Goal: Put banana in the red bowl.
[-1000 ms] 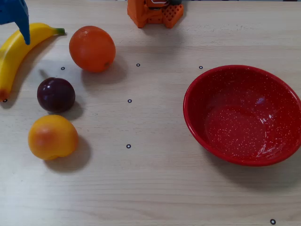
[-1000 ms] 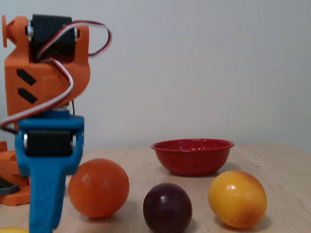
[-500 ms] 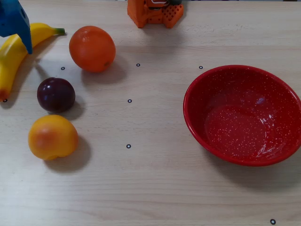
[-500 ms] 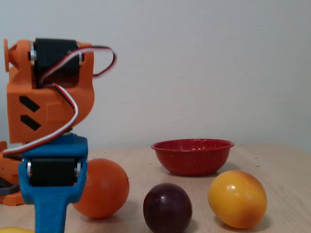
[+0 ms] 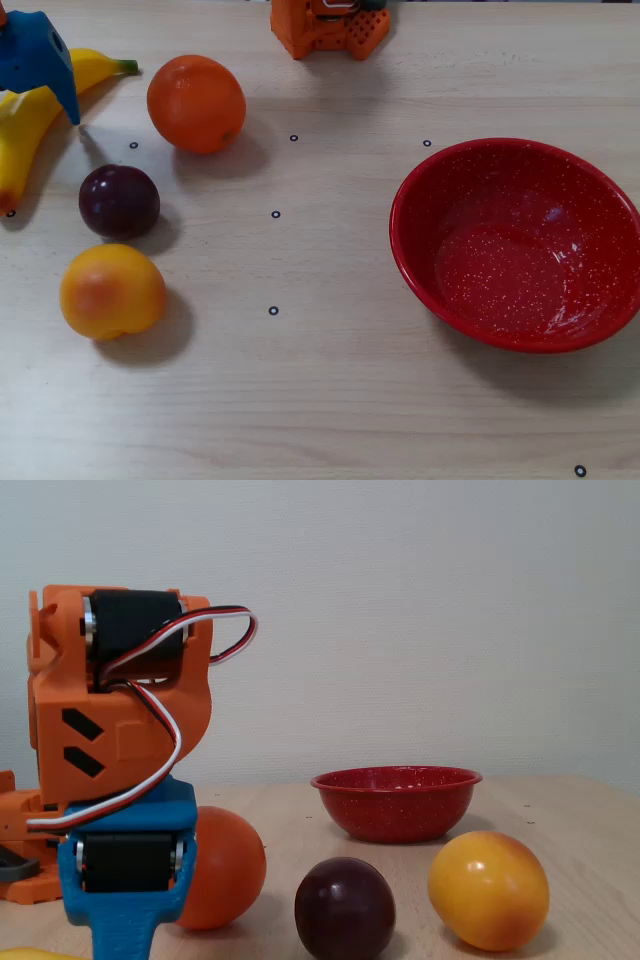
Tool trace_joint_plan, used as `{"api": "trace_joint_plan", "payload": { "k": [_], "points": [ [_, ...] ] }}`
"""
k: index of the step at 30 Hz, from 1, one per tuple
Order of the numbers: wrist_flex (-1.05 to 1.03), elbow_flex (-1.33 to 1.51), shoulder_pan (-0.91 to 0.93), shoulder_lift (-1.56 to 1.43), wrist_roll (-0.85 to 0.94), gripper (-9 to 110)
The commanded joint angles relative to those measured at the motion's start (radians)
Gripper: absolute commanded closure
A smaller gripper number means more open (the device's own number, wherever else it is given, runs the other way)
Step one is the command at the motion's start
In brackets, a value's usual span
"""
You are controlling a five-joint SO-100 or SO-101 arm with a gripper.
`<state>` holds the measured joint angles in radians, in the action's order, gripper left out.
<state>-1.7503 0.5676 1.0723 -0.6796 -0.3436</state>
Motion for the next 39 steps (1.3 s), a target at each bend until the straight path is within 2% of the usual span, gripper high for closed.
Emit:
{"api": "trace_joint_plan", "payload": {
  "k": [1,26,35,39],
  "points": [
    [-0.012,-0.104,-0.028,-0.054,-0.023,59],
    [0.025,-0.086,-0.025,-0.021,-0.025,75],
    [0.034,-0.081,-0.028,-0.02,-0.029,92],
    [0.032,-0.077,-0.028,-0.02,-0.032,94]
  ]
}}
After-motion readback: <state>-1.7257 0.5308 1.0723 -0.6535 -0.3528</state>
